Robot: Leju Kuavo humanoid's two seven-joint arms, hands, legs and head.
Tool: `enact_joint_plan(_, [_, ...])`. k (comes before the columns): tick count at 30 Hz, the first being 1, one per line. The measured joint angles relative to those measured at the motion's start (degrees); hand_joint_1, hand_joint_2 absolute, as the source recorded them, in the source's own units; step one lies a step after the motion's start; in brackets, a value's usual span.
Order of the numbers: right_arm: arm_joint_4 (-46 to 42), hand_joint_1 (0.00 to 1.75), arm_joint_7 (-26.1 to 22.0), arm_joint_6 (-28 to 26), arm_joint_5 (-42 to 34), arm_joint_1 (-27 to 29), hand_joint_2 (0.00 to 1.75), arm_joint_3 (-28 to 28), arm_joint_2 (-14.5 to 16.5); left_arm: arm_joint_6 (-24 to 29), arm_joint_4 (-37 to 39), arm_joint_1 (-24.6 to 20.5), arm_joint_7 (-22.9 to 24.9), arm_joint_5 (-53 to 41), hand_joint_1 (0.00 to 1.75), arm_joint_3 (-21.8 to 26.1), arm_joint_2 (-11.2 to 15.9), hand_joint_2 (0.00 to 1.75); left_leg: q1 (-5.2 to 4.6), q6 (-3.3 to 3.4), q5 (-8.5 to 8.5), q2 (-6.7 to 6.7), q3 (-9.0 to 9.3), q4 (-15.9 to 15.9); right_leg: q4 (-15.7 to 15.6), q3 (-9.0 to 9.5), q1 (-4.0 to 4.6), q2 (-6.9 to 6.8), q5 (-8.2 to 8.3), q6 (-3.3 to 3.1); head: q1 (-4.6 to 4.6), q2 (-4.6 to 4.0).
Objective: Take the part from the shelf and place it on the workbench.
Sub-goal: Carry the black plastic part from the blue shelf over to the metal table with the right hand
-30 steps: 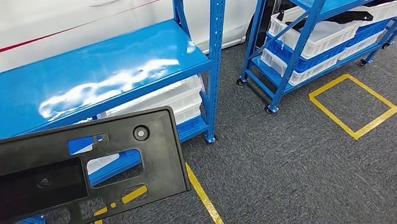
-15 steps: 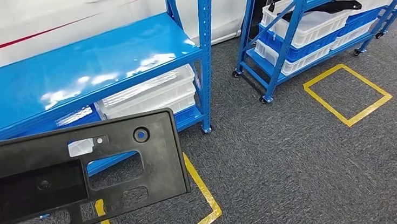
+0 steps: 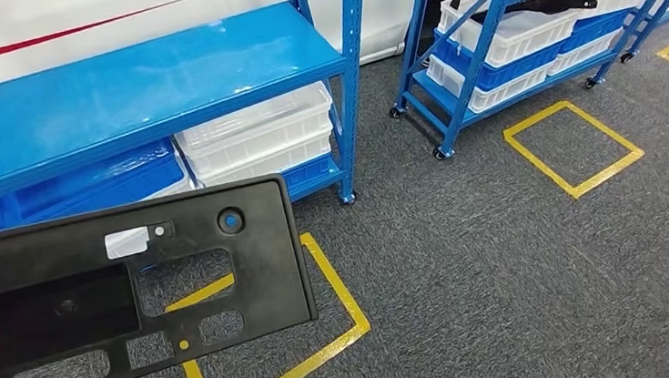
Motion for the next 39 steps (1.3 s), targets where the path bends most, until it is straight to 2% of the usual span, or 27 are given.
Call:
enact_joint_plan(2, [0.01,0.00,0.08,-0.02,0.07,0.01,0.00,-0.13,0.01,0.00,0.03,0.04,0.49,-0.01,1.75,-0.04,0.27,1.75,-0.21,0.21,1.53,0.03,-1.96,0.05,6.65,-0.88,-0.01,0.00,-5.58,0.42,0.02,0.00])
enact_joint_plan(3, [0.01,0.00,0.08,-0.03,0.09,0.01,0.00,-0.20,0.01,0.00,0.05,0.06,0.81,-0.02,1.75,-0.08,0.46,1.75,-0.36,0.24,2.28,0.05,-2.91,0.10,9.45,-0.82,0.01,0.00,-6.50,0.44,0.02,0.00])
enact_joint_plan(4, [0.01,0.00,0.13,-0.03,0.10,0.00,0.00,-0.27,0.01,0.00,0.07,0.05,1.13,-0.02,1.75,-0.12,0.67,1.75,-0.55,0.26,3.05,0.06,-3.88,0.16,10.91,-0.12,0.04,0.00,-6.07,0.31,0.02,0.00])
enact_joint_plan(5, [0.01,0.00,0.23,-0.02,0.11,-0.03,0.00,-0.34,0.01,0.00,0.08,0.05,1.39,-0.02,1.75,-0.16,0.88,1.75,-0.77,0.26,3.81,0.06,-4.83,0.20,10.47,1.47,0.10,0.01,-4.64,-0.01,0.02,0.00])
enact_joint_plan(7, [0.01,0.00,0.52,0.01,0.16,-0.14,0.00,-0.47,-0.01,0.00,0.08,0.06,1.62,-0.02,1.75,-0.19,1.29,1.75,-1.16,0.21,5.21,-0.02,-6.46,0.24,3.76,7.65,0.53,0.03,-2.47,-1.30,-0.01,0.00])
enact_joint_plan(9, [0.01,0.00,0.70,0.05,0.26,-0.27,0.00,-0.55,0.01,0.00,0.08,0.02,1.10,-0.02,1.75,-0.19,1.62,1.75,-1.26,-0.13,6.22,-0.02,-7.19,0.17,-5.49,14.21,1.18,-0.06,-3.76,-2.68,-0.03,0.00])
enact_joint_plan(10, [0.02,0.00,0.73,0.07,0.30,-0.34,0.00,-0.56,0.03,0.00,0.07,-0.04,0.62,-0.02,1.75,-0.19,1.70,1.75,-1.13,-0.42,6.63,0.06,-7.26,0.06,-8.20,15.88,1.49,-0.10,-4.62,-3.16,-0.02,0.00])
enact_joint_plan(11, [0.03,0.00,0.73,0.10,0.35,-0.36,0.00,-0.56,0.07,0.00,0.05,-0.11,0.12,-0.02,1.75,-0.19,1.74,1.75,-1.01,-0.77,7.12,0.19,-7.26,-0.13,-9.59,16.41,1.64,-0.13,-4.85,-3.51,-0.01,0.00])
enact_joint_plan(13, [0.09,0.00,0.73,0.15,0.50,-0.36,0.00,-0.57,0.19,0.00,0.02,-0.10,-0.42,-0.01,1.75,-0.16,1.75,1.75,-0.82,-1.45,7.41,0.22,-7.49,-0.17,-10.53,16.07,1.54,-0.05,-3.39,-4.05,0.02,0.00])
enact_joint_plan(14, [0.13,0.00,0.72,0.19,0.59,-0.33,0.00,-0.57,0.25,0.01,0.02,0.02,-0.50,0.00,1.75,-0.09,1.76,1.75,-0.81,-1.72,6.20,0.04,-7.90,0.72,-11.05,15.75,1.37,0.01,-2.52,-4.30,0.00,0.00])
enact_joint_plan(15, [0.15,0.00,0.69,0.25,0.68,-0.30,0.00,-0.58,0.33,0.01,0.02,0.19,-0.54,0.01,1.75,0.01,1.78,1.75,-0.78,-1.97,4.05,-0.20,-8.62,2.66,-11.44,15.31,1.22,0.09,-1.68,-4.41,0.00,0.00])
enact_joint_plan(17, [0.16,0.00,0.61,0.34,0.78,-0.27,0.00,-0.58,0.44,0.02,0.02,0.65,-0.59,0.01,1.75,0.19,1.87,1.75,-0.59,-2.45,-1.31,-0.51,-10.56,9.39,-11.31,13.92,1.18,0.39,-0.64,-4.48,-0.02,0.00])
enact_joint_plan(18, [0.16,0.00,0.57,0.36,0.81,-0.25,0.00,-0.58,0.48,0.02,0.02,0.87,-0.60,0.01,1.75,0.24,1.99,1.75,-0.51,-2.70,-2.71,-0.52,-11.27,12.69,-11.05,13.14,1.14,0.62,-0.26,-4.35,-0.01,0.00])
enact_joint_plan(19, [0.16,0.00,0.56,0.36,0.82,-0.23,0.00,-0.59,0.49,0.02,0.02,1.03,-0.59,0.01,1.75,0.27,2.15,1.75,-0.42,-2.94,-2.87,-0.52,-11.32,14.66,-10.63,12.35,1.06,0.91,0.05,-4.18,-0.01,0.00])
enact_joint_plan(20, [0.16,0.00,0.57,0.37,0.84,-0.22,0.00,-0.60,0.49,0.02,0.02,1.11,-0.57,0.01,1.75,0.29,2.38,1.75,-0.33,-3.17,-1.99,-0.54,-10.42,14.60,-10.08,11.54,0.93,1.24,0.26,-3.99,-0.01,0.00])
enact_joint_plan(21, [0.16,0.00,0.61,0.37,0.85,-0.23,0.00,-0.60,0.49,0.01,0.02,1.13,-0.55,0.01,1.75,0.29,2.64,1.75,-0.17,-3.42,-0.59,-0.74,-8.31,12.17,-9.35,10.74,0.75,1.64,0.36,-3.77,-0.01,0.00])
enact_joint_plan(23, [0.16,0.00,0.75,0.37,0.92,-0.33,0.00,-0.62,0.47,0.02,0.01,1.10,-0.53,0.01,1.75,0.29,3.14,1.75,0.23,-3.68,0.84,-2.45,-3.01,4.51,-7.52,9.09,0.47,2.55,0.27,-3.23,-0.01,0.00])
enact_joint_plan(25, [0.15,0.00,0.87,0.39,1.08,-0.46,0.00,-0.63,0.43,0.02,-0.04,1.14,-0.39,0.01,1.75,0.28,3.48,1.75,0.38,-3.23,0.45,-4.01,-0.60,0.51,-5.95,7.80,0.54,3.59,0.21,-2.63,0.00,0.00])
enact_joint_plan(27, [0.14,0.00,0.91,0.42,1.22,-0.44,0.00,-0.63,0.39,0.02,-0.09,1.17,-0.13,0.01,1.75,0.26,3.75,1.75,0.37,-2.35,0.26,-3.44,-0.89,0.48,-5.28,7.05,0.70,4.65,0.45,-2.09,0.00,0.00])
enact_joint_plan(29, [0.15,0.00,0.92,0.43,1.28,-0.32,0.00,-0.64,0.35,0.02,-0.10,1.09,0.08,0.01,1.75,0.24,4.01,1.75,0.48,-1.53,0.50,-2.12,-1.12,0.36,-3.94,6.13,0.76,3.84,-0.32,-1.46,0.01,0.00])
enact_joint_plan(30, [0.15,0.00,0.92,0.44,1.29,-0.29,0.00,-0.66,0.31,0.02,-0.12,1.09,0.15,0.01,1.75,0.24,4.10,1.75,0.53,-1.16,0.70,-1.45,-1.29,0.28,-2.00,5.19,0.71,2.84,-1.62,-1.11,0.02,0.00])
enact_joint_plan(32, [0.16,0.00,0.90,0.44,1.29,-0.26,0.00,-0.68,0.23,0.02,-0.16,1.13,0.21,0.01,1.75,0.22,4.21,1.75,0.36,-0.77,0.89,-0.14,-1.65,0.30,4.90,2.00,0.52,1.08,-5.47,-0.42,0.04,0.00])
enact_joint_plan(34, [0.16,0.00,0.80,0.45,1.28,-0.20,0.00,-0.71,0.15,0.02,-0.18,1.19,0.33,0.01,1.75,0.21,4.25,1.75,0.24,-0.70,0.95,1.24,-1.85,0.32,10.68,-0.43,0.32,0.74,-7.54,-0.14,0.04,0.00])
enact_joint_plan(35, [0.16,0.00,0.76,0.45,1.28,-0.17,0.00,-0.72,0.13,0.02,-0.18,1.22,0.49,0.01,1.75,0.20,4.29,1.75,0.20,-0.71,0.94,1.90,-1.82,0.33,10.66,-0.21,0.30,0.67,-6.92,-0.17,0.04,0.00])
enact_joint_plan(36, [0.16,0.00,0.74,0.46,1.29,-0.13,0.00,-0.73,0.13,0.02,-0.18,1.25,0.74,0.01,1.75,0.20,4.40,1.75,0.17,-0.75,0.91,2.51,-1.72,0.33,8.41,1.14,0.31,0.47,-5.34,-0.32,0.04,0.00])
enact_joint_plan(37, [0.16,0.00,0.73,0.47,1.30,-0.08,0.00,-0.74,0.12,0.02,-0.19,1.26,1.02,0.01,1.75,0.19,4.58,1.75,0.14,-0.81,0.85,3.06,-1.57,0.32,4.39,3.35,0.41,-0.17,-3.22,-0.63,0.04,0.00])
enact_joint_plan(39, [0.16,0.00,0.80,0.46,1.32,0.04,0.00,-0.74,0.09,0.02,-0.20,1.31,1.56,0.01,1.75,0.17,5.02,1.75,0.00,-1.09,0.77,3.91,-1.39,0.25,-3.11,7.23,1.03,-2.52,-0.79,-1.53,0.05,0.00])
